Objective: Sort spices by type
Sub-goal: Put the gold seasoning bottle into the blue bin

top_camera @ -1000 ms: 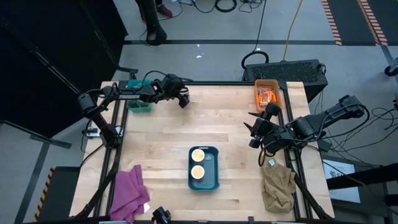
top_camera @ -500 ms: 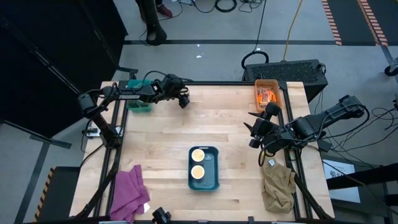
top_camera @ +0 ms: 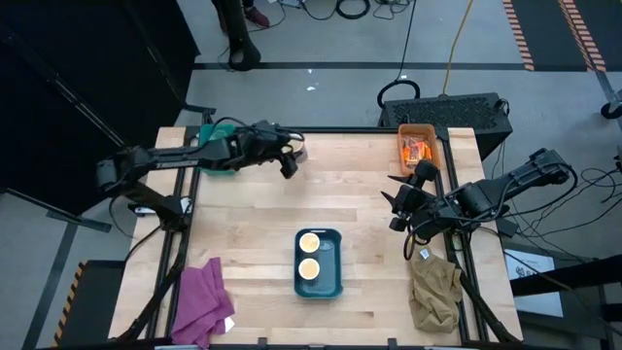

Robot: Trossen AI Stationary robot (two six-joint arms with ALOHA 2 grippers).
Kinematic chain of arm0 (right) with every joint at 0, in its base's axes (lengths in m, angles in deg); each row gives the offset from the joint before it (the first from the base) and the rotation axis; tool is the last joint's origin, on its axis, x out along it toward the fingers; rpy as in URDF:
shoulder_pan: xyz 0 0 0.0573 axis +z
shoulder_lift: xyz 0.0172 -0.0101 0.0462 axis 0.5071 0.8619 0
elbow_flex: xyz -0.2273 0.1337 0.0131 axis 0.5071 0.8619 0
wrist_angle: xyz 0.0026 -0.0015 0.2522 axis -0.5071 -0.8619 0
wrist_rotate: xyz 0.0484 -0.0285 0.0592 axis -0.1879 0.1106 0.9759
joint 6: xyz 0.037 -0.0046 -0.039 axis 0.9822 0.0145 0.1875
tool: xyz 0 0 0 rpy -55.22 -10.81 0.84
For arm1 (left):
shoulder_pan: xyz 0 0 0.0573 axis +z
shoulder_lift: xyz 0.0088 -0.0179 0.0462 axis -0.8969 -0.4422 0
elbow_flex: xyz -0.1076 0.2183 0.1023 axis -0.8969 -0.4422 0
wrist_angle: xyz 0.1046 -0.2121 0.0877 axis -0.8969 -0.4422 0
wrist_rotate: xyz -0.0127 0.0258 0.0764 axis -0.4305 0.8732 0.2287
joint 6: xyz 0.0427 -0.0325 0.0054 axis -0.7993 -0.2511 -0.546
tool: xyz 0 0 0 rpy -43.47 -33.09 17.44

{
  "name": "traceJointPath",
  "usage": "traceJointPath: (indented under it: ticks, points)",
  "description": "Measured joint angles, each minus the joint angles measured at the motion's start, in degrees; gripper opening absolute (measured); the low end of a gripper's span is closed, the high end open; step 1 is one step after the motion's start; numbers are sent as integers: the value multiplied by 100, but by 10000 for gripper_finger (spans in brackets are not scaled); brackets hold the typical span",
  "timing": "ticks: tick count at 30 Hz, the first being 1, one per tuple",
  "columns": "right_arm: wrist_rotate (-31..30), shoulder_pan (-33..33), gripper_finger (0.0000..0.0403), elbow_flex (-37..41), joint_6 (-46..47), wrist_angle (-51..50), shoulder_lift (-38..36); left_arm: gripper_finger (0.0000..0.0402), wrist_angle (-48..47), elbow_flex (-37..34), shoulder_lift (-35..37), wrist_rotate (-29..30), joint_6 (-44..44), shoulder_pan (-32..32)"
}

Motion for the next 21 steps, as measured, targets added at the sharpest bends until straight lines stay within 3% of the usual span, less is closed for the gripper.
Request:
traceJointPath:
  ticks: [7,12,21]
  points:
    - [-4,1,194,0,-7,15,0,287,-521,522,488,324,284,-1380]
    - [-2,1,194,0,-7,35,-2,287,-673,904,419,881,299,-2527]
    - [-21,2,194,0,-25,0,-2,287,-700,1275,17,976,970,-3848]
